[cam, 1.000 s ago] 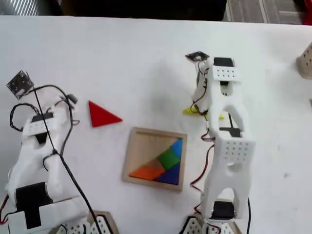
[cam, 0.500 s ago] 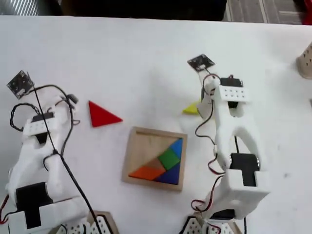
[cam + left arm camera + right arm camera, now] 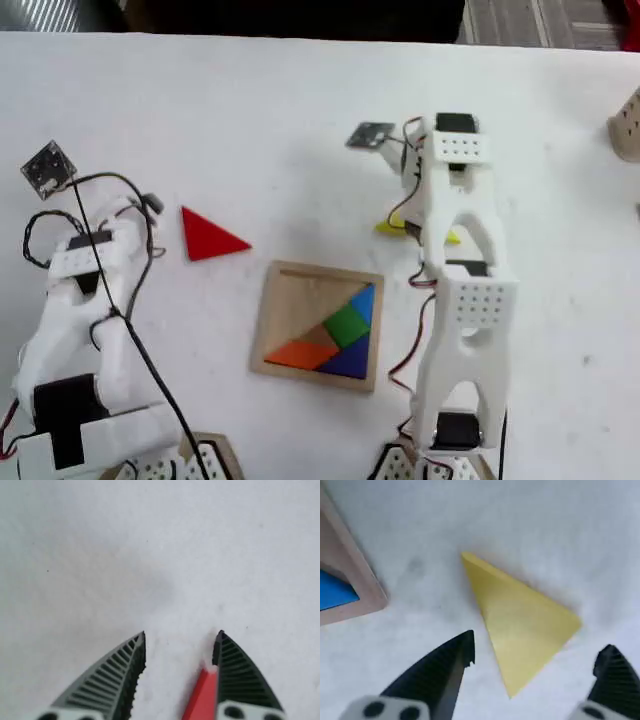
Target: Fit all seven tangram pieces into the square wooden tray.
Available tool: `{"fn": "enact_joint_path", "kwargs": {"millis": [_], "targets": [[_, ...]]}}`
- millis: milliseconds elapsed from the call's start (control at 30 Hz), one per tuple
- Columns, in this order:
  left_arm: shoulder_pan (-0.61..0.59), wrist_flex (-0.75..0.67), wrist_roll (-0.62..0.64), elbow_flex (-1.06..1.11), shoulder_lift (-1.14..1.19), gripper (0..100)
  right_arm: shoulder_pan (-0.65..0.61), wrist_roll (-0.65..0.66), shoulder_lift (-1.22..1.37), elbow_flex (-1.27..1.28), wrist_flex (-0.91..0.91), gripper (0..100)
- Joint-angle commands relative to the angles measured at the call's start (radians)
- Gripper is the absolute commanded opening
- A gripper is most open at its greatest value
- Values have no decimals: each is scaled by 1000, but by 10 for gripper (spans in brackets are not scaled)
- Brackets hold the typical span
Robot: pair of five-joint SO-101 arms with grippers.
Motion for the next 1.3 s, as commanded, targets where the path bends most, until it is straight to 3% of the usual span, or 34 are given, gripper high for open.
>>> {"fn": "enact_joint_path", "kwargs": {"millis": [0, 467, 767, 967, 1067, 1233, 1267], "targets": [[13, -21, -12, -2, -39, 229, -18, 49, 64, -193, 36, 385], [13, -21, -14, -8, -39, 229, 10, 126, 150, -227, 36, 384], [13, -21, -14, -8, -39, 229, 7, 226, 90, -49, 31, 383], [15, -21, -14, -6, -39, 229, 19, 222, 96, -51, 30, 375], [15, -21, -14, -6, -39, 229, 16, 219, 93, -51, 30, 285], [15, -21, -14, -6, -39, 229, 4, 218, 87, -51, 30, 19], [15, -21, -14, -6, -39, 229, 4, 218, 87, -51, 30, 11]]}}
